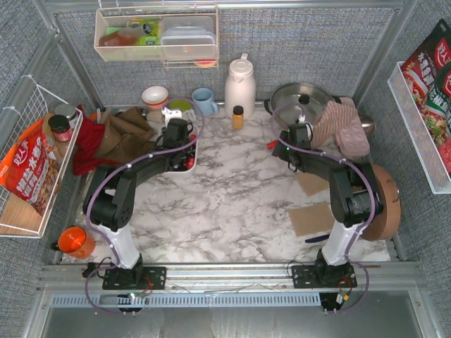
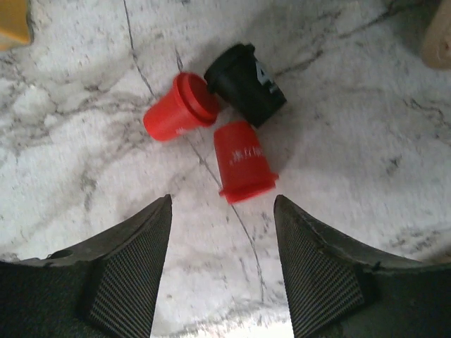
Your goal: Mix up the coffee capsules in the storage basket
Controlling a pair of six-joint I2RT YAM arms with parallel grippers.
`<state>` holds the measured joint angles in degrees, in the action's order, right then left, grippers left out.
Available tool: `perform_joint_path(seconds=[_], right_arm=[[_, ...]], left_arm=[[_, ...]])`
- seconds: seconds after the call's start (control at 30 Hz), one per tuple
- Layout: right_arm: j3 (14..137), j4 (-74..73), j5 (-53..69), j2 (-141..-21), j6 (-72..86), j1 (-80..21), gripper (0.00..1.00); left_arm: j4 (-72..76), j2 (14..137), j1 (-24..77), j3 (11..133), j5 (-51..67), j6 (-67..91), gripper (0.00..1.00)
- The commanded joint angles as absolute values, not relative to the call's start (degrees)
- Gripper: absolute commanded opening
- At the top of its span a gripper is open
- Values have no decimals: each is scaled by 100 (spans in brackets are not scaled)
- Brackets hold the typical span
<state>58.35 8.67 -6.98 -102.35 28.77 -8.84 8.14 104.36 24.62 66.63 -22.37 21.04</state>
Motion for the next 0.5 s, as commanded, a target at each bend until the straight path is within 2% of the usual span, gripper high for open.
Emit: perform_joint_path(seconds=[0.0, 0.07, 0.13, 0.27, 0.47], right_arm=[[6341, 548, -606, -10612, 3046, -801, 64], [6540, 390, -638, -10782, 2988, -796, 63], [6731, 209, -729, -10937, 2908, -783, 63], [7105, -137, -1001, -11164, 2792, -788, 63], [7778, -693, -1041, -11606, 2580, -782, 63]], left_arm=[[1138, 10540, 2344, 6675, -2382, 2356, 68], [1198, 10448, 2341, 6560, -2502, 2423, 86], [1281, 10244, 2346, 6351, -2601, 2504, 98], [1685, 9610, 2339, 5762, -2523, 2575, 99], [1839, 8698, 2358, 5191, -1700, 2654, 99]])
